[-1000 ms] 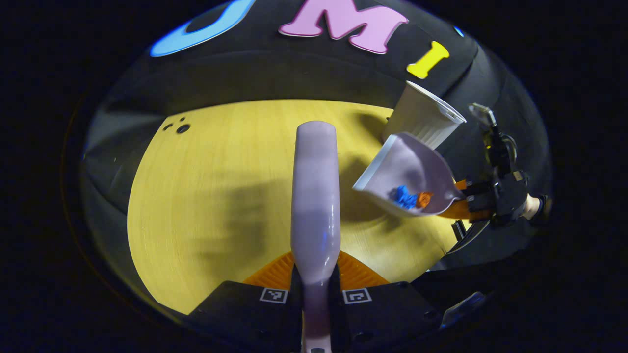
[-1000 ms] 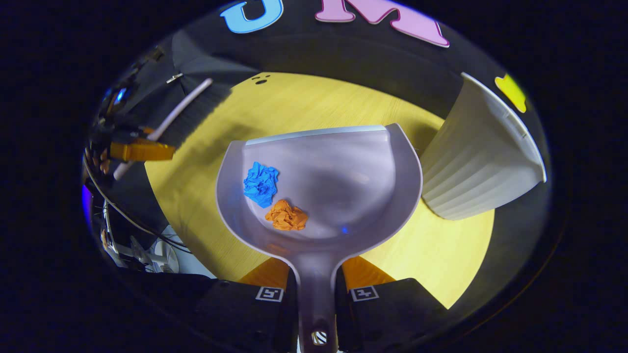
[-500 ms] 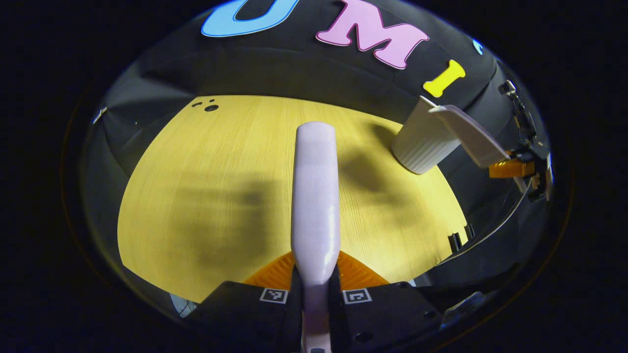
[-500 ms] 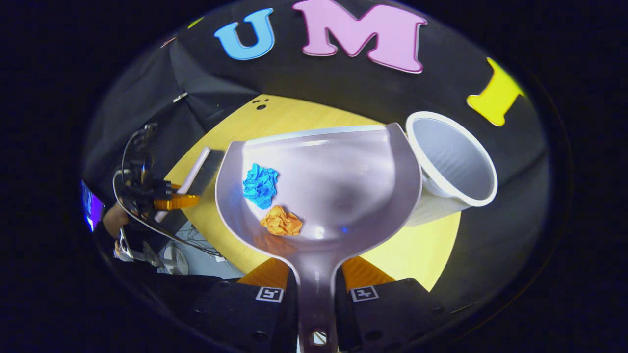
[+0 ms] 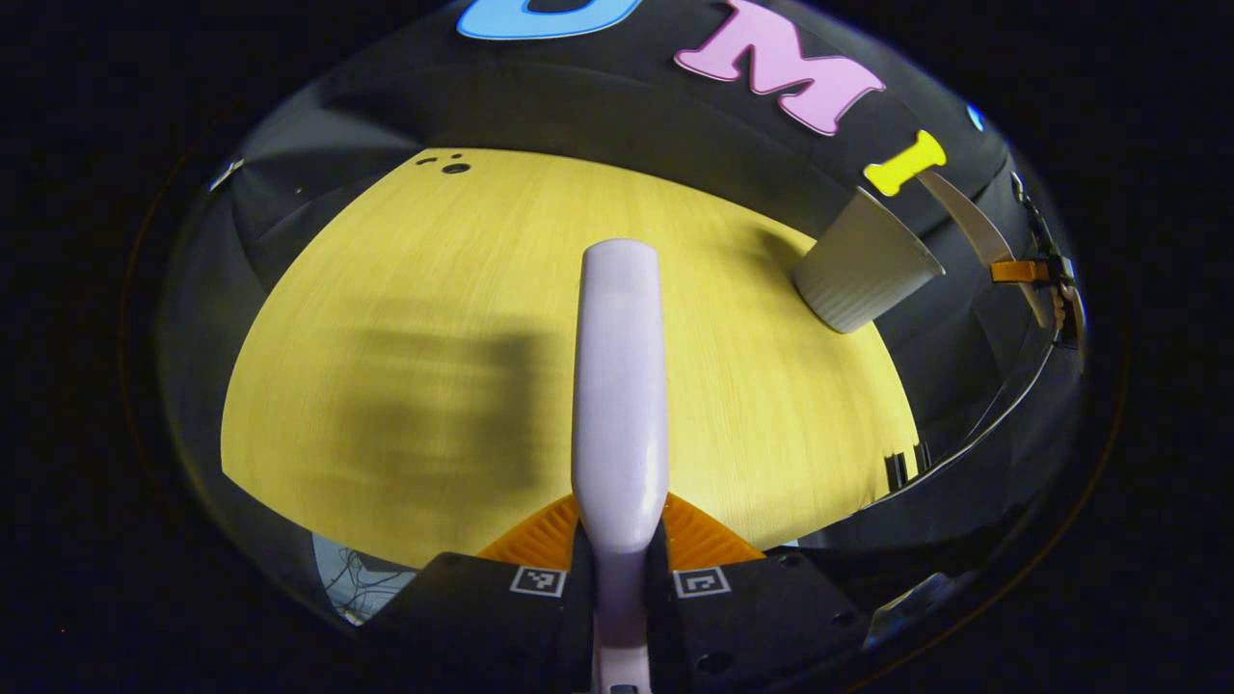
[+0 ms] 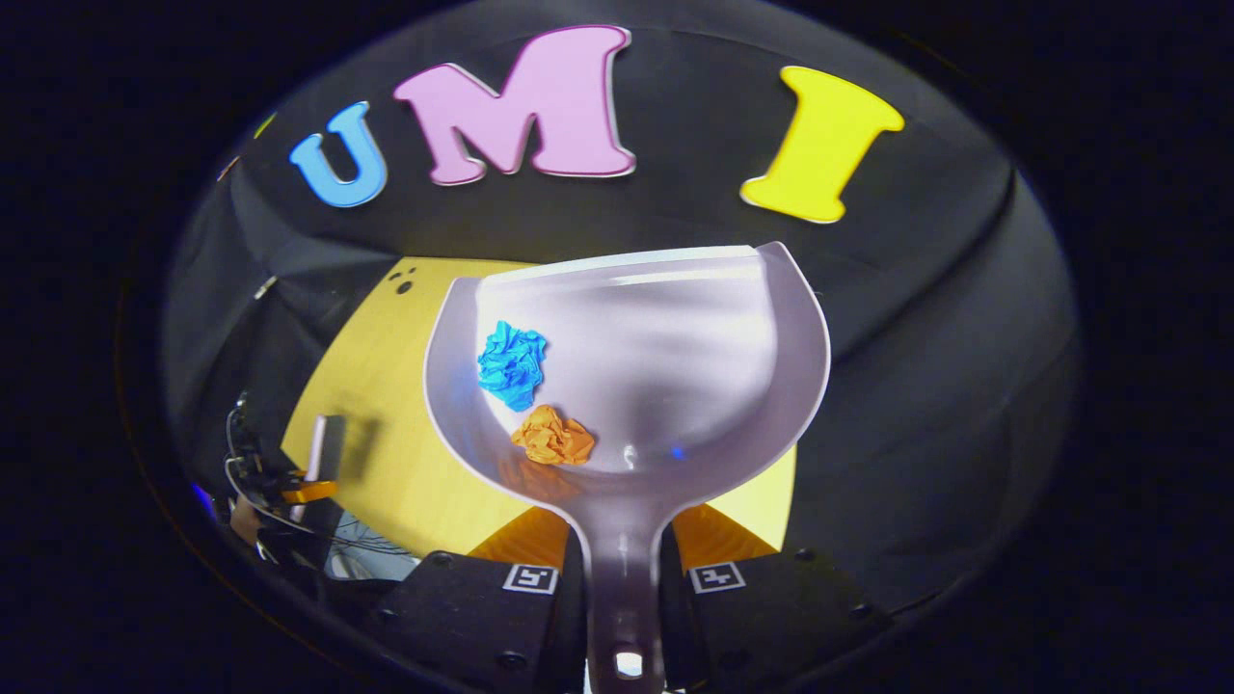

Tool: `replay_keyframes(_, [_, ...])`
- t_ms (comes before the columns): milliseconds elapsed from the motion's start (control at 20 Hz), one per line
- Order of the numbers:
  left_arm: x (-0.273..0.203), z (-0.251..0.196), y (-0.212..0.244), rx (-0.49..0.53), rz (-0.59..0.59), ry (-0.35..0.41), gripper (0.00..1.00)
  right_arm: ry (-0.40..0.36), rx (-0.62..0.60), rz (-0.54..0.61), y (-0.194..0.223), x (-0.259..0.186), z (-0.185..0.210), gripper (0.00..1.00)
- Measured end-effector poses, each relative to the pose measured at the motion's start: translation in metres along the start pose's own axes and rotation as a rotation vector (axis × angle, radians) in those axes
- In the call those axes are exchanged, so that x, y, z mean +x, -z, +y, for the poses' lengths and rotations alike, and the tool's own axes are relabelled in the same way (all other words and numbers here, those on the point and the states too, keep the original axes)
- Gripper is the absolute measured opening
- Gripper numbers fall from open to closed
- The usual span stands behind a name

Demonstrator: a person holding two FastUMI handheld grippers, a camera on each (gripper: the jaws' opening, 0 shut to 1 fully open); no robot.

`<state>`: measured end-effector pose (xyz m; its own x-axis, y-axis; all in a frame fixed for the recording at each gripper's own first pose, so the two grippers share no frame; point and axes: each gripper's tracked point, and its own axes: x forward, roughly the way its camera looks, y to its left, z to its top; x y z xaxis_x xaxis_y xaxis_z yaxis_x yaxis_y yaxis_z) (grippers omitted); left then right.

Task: Pick up the small broom and dustpan from the desktop, sweep the trash into the dustpan with the broom, and then empty the trash into the garbage bin.

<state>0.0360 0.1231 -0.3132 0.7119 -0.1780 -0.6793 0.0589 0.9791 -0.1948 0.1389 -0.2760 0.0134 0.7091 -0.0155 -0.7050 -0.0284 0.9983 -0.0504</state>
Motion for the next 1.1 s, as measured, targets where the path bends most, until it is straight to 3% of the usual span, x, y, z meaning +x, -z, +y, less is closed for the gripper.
replay_keyframes(200, [-0.007,0.018,-0.001,-0.117,-0.037,-0.053,0.27,0.042,0.065,-0.019,-0.013,0.011,-0.015,0.35])
replay_keyframes(450, [-0.011,0.034,0.008,-0.280,-0.050,-0.068,0.26,0.205,-0.068,-0.017,-0.025,0.061,-0.061,0.35])
replay_keyframes(600, [-0.015,0.053,0.004,-0.263,-0.039,-0.118,0.27,0.263,-0.128,-0.001,-0.031,0.081,-0.073,0.35])
replay_keyframes(650, [-0.017,0.058,-0.001,-0.258,-0.040,-0.132,0.27,0.282,-0.151,0.002,-0.033,0.086,-0.075,0.31])
replay_keyframes(700, [-0.018,0.063,-0.006,-0.258,-0.044,-0.140,0.27,0.300,-0.177,0.006,-0.033,0.090,-0.078,0.35])
replay_keyframes(950, [-0.014,0.072,-0.023,-0.260,-0.052,-0.148,0.27,0.383,-0.362,0.049,-0.033,0.102,-0.087,0.35])
replay_keyframes(1100, [-0.007,0.072,-0.025,-0.216,-0.025,-0.154,0.27,0.388,-0.462,0.099,-0.033,0.106,-0.089,0.35])
